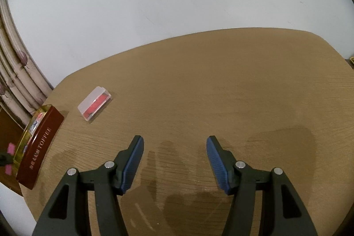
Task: Organize rigid objects
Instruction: 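Carry the pink eraser into the tin and open the left gripper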
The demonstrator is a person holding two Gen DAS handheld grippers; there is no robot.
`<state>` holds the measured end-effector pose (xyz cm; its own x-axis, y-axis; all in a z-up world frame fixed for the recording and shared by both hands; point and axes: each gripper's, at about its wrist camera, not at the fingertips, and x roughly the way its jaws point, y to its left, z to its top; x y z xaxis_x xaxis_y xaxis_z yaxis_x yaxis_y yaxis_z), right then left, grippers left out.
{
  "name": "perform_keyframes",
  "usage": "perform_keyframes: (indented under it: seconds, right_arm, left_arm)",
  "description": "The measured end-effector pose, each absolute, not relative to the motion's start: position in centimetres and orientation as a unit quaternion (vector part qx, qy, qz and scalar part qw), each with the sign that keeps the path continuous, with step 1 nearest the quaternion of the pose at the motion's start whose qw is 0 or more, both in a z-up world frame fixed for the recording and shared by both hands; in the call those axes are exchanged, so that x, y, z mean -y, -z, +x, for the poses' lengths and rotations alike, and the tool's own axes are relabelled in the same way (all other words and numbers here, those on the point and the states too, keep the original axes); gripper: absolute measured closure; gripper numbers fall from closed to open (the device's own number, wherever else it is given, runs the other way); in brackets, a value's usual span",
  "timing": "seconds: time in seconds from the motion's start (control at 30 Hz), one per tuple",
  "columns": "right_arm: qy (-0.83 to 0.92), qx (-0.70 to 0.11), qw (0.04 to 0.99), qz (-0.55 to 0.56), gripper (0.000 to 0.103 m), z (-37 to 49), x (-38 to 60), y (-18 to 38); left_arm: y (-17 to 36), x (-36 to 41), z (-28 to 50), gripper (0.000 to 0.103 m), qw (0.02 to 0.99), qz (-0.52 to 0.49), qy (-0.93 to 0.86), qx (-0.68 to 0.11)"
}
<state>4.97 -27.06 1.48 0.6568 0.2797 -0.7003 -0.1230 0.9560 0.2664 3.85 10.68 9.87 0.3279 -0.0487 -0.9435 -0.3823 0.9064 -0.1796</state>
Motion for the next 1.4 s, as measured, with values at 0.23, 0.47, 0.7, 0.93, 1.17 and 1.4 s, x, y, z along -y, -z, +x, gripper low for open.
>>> perform_keyframes:
  seconds: [0.23,0.47,0.7,0.93,1.17,1.4]
  right_arm:
    - [-0.099,-0.409,0.903,0.083,0.042,5.6,26.3,-1.0]
    - [-0.100,-0.412,0.902,0.081,0.042,6.1,25.9,-0.7]
    - [-0.106,-0.410,0.902,0.085,0.042,5.8,26.3,-0.7]
    - [-0.110,-0.406,0.903,0.089,0.042,5.1,26.8,-1.1]
    - [-0.115,-0.401,0.904,0.097,0.042,4.7,27.1,-1.4]
    - [-0.116,-0.398,0.904,0.101,0.042,4.2,27.4,-1.6]
  left_arm:
    - [-8.5,-20.7,0.4,0.076,0.772,-0.262,-0.156,-0.558]
    - [-5.2,-23.1,0.6,0.076,0.746,-0.312,-0.185,-0.558]
    - [-3.6,-24.4,0.0,0.076,0.721,-0.373,-0.222,-0.539]
    - [-2.3,-24.4,-0.8,0.077,0.665,-0.473,-0.255,-0.519]
    - [-2.8,-24.8,-2.5,0.075,0.643,-0.509,-0.348,-0.454]
    - [-3.4,-25.4,-1.7,0.076,0.666,-0.465,-0.353,-0.465]
